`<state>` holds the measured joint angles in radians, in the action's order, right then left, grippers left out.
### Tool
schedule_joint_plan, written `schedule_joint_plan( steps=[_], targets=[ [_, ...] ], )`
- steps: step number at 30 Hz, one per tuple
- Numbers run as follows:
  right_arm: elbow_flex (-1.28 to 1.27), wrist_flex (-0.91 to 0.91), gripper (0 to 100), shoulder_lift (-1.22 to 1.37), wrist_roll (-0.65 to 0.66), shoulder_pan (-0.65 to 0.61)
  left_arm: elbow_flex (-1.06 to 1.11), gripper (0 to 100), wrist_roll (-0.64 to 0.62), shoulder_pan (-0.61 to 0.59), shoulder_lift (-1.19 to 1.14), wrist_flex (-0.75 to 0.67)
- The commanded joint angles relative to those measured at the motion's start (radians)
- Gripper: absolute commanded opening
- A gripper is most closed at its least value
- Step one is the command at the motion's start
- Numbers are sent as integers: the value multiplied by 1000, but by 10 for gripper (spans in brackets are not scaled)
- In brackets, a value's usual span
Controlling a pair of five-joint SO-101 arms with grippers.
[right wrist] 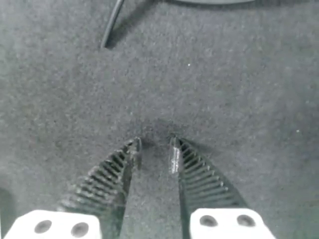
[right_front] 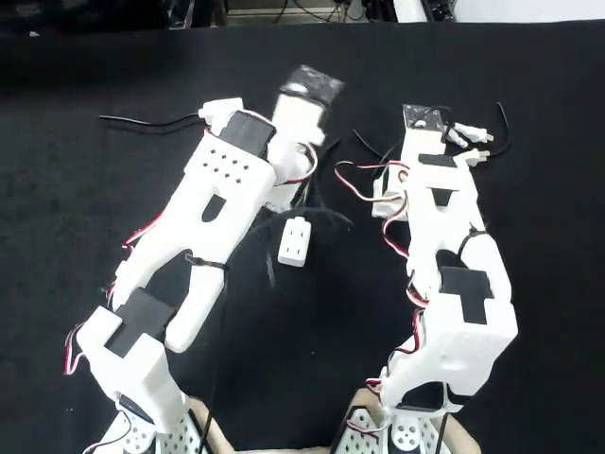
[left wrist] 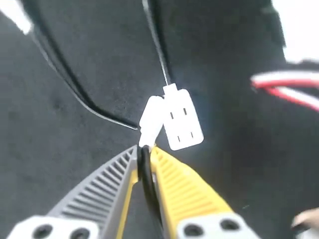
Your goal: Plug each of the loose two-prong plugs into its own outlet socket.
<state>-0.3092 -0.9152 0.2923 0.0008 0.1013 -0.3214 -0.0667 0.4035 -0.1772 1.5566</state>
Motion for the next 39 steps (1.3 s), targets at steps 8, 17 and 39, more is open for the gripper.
schedule_joint_plan(
  steps=[8,17,39],
  targets=[
    [10,-71,117,-25,198,-107,38,29,-292,-424,15,38],
    [8,-155,117,-18,321,-347,41,29,-316,-541,15,37],
    [171,-106,119,99,313,-641,19,29,-319,-656,17,34]
  ],
)
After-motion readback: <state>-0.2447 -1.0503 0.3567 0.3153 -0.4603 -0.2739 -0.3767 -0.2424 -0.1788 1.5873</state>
